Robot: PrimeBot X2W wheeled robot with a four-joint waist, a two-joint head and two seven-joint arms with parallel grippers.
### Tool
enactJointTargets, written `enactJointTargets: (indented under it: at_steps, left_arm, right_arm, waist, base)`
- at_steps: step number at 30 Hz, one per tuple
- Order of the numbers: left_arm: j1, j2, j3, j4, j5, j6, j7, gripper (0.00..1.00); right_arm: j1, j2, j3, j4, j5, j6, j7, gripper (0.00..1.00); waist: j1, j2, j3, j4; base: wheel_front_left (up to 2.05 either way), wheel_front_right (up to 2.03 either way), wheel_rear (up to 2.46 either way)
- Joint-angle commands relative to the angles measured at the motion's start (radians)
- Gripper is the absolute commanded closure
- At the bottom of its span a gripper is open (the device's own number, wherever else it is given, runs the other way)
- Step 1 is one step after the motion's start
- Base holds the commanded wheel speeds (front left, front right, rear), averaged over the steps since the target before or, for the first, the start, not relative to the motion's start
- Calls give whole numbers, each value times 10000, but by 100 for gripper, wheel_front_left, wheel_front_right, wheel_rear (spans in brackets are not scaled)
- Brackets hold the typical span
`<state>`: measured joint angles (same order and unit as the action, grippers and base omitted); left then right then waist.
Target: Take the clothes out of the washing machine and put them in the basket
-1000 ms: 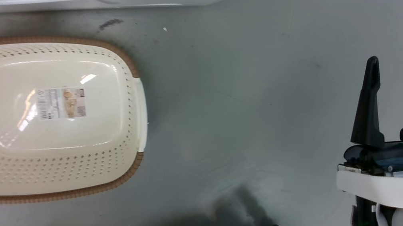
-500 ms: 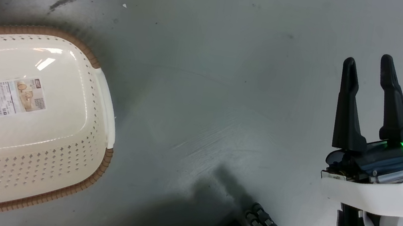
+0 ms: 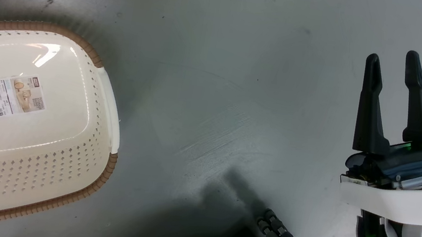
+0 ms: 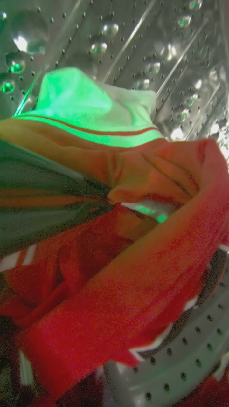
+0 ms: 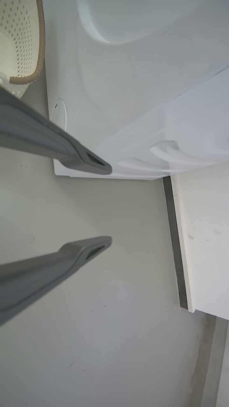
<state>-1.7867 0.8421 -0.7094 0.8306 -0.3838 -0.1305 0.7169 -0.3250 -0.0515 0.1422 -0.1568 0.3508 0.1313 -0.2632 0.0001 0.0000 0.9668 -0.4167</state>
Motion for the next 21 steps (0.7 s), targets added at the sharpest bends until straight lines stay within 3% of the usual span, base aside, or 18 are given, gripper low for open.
enactJointTargets:
  at_steps: [1, 13, 15, 21]
  left_arm:
    - [47, 36, -34, 195, 11, 76, -213, 100]
    - [849, -952, 343, 1321, -513, 552, -3342, 100]
    - [1247, -1200, 534, 1510, -719, 790, -4245, 100]
    - [2847, -2031, 1005, 2199, -1554, 869, -6235, 100]
  right_arm:
    - [-82, 23, -30, 5, -47, -9, -24, 0]
    - [-195, 20, -513, 401, -442, -10, -24, 0]
    - [-156, 19, -601, 485, -495, -10, -23, 0]
    - [264, 20, -987, 746, -853, -9, -23, 0]
  waist:
    - [-1, 0, -55, 44]
    - [-1, 0, -1247, 629]
    - [-1, 0, -1639, 702]
    - [-1, 0, -2794, 1150]
  base:
    - [0, 0, 0]
    - [0, 0, 0]
    - [0, 0, 0]
    - [0, 0, 0]
